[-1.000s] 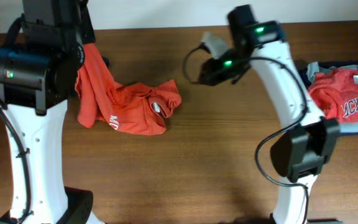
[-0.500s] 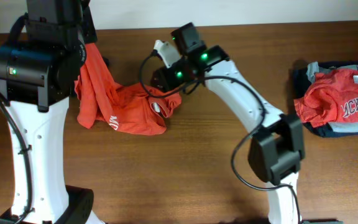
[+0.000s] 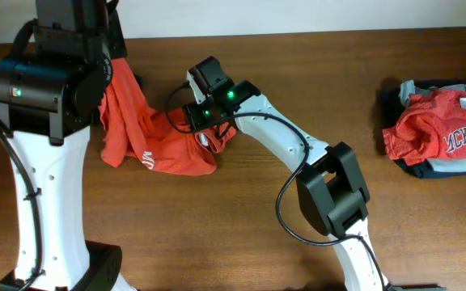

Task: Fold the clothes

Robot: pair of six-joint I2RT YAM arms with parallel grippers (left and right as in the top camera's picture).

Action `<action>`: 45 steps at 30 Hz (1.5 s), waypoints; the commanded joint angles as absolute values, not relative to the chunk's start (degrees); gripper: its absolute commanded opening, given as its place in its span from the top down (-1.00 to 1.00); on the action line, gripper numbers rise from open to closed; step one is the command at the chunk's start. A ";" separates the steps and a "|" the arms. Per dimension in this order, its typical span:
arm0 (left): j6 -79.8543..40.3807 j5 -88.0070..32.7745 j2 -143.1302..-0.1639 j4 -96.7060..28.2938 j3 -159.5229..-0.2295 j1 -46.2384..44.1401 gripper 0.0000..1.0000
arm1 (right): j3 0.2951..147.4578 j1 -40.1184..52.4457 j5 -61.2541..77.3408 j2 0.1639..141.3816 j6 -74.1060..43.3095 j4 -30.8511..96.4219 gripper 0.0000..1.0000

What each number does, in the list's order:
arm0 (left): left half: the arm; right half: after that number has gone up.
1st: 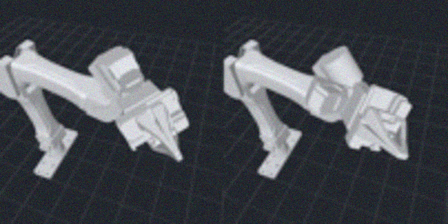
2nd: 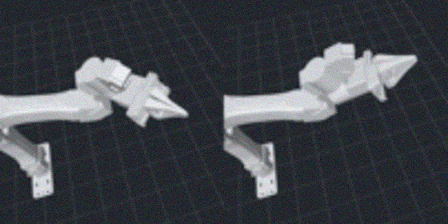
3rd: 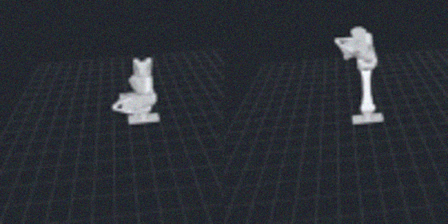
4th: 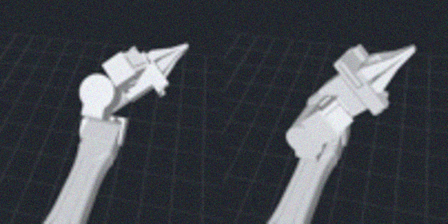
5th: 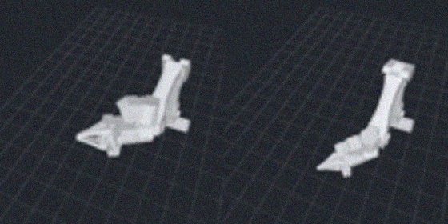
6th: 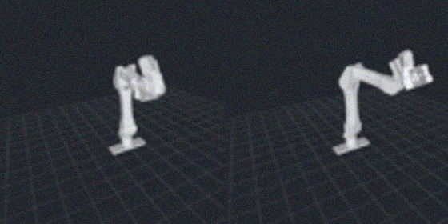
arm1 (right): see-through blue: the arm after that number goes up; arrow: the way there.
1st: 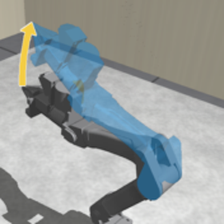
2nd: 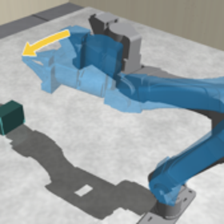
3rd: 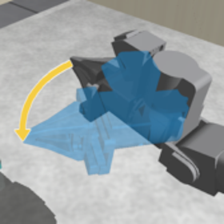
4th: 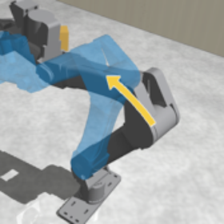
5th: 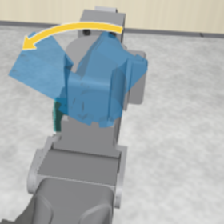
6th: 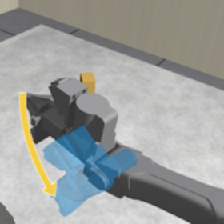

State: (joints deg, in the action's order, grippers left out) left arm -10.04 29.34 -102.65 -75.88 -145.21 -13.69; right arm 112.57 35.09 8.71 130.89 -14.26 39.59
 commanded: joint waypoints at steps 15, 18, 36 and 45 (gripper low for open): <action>-9.32 29.32 -102.87 -75.72 -145.86 -13.32 0.98 | 112.42 36.12 5.76 135.20 -17.50 35.53 -0.21; -9.32 29.32 -102.94 -75.68 -145.86 -13.32 0.98 | 112.40 36.18 5.76 135.50 -17.50 35.51 -0.10; -9.32 29.36 -103.13 -75.90 -145.86 -13.32 0.98 | 112.46 38.28 5.45 136.97 -17.45 35.64 0.74; -9.32 29.36 -103.13 -75.46 -145.86 -13.32 0.97 | 118.69 33.17 5.54 132.88 -14.81 42.35 0.92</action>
